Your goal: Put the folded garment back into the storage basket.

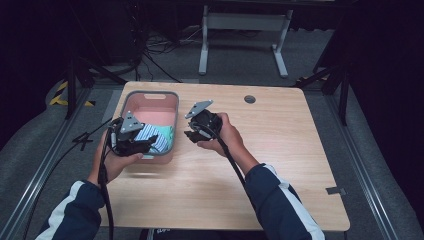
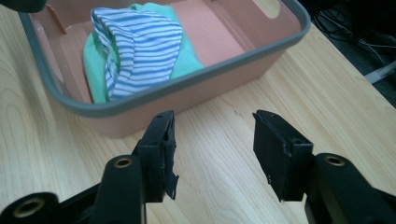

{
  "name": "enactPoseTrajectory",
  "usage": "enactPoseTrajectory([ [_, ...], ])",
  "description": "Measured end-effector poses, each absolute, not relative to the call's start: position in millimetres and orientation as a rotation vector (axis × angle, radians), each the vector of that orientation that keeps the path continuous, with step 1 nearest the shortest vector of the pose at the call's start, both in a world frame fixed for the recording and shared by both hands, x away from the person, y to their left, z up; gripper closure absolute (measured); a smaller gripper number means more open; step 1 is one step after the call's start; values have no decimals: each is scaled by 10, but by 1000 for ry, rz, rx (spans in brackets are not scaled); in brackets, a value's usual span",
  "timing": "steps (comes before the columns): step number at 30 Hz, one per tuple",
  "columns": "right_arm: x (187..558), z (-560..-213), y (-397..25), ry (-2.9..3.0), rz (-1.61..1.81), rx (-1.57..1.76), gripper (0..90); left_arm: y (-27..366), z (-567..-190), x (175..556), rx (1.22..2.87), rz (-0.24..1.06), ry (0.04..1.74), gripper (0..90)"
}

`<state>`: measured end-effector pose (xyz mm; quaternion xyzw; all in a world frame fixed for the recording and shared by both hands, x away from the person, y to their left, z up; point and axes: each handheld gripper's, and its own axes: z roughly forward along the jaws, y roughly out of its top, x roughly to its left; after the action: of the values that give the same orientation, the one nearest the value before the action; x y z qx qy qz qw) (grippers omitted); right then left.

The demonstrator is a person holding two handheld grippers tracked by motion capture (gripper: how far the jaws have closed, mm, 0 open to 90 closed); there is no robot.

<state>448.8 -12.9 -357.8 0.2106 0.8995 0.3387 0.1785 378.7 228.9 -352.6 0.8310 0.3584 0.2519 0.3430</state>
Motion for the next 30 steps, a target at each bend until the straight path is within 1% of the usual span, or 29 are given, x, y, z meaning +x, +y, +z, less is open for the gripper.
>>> enactPoseTrajectory([
  [5, 4446, -3589, -275, 2536, 944, 614, 449, 2196, -3560, 3743, 2158, 629, 910, 336],
  [6, 4435, -3594, -315, 2531, 941, 613, 437, 2179, -3565, 3736, 2168, 631, 902, 336],
  [11, 4377, -3619, -488, 2521, 939, 620, 374, 2052, -3622, 3683, 2183, 601, 866, 246],
  [14, 4347, -3638, -576, 2510, 925, 625, 336, 1976, -3648, 3653, 2205, 587, 834, 217],
  [17, 4310, -3655, -669, 2508, 916, 631, 319, 1884, -3684, 3609, 2217, 582, 805, 201],
  [19, 4288, -3666, -740, 2503, 901, 638, 300, 1848, -3698, 3588, 2229, 591, 793, 211],
  [23, 4242, -3706, -874, 2499, 891, 644, 298, 1769, -3752, 3536, 2248, 569, 745, 186],
  [30, 4124, -3825, -1118, 2488, 860, 661, 297, 1623, -3862, 3433, 2288, 556, 665, 185],
])
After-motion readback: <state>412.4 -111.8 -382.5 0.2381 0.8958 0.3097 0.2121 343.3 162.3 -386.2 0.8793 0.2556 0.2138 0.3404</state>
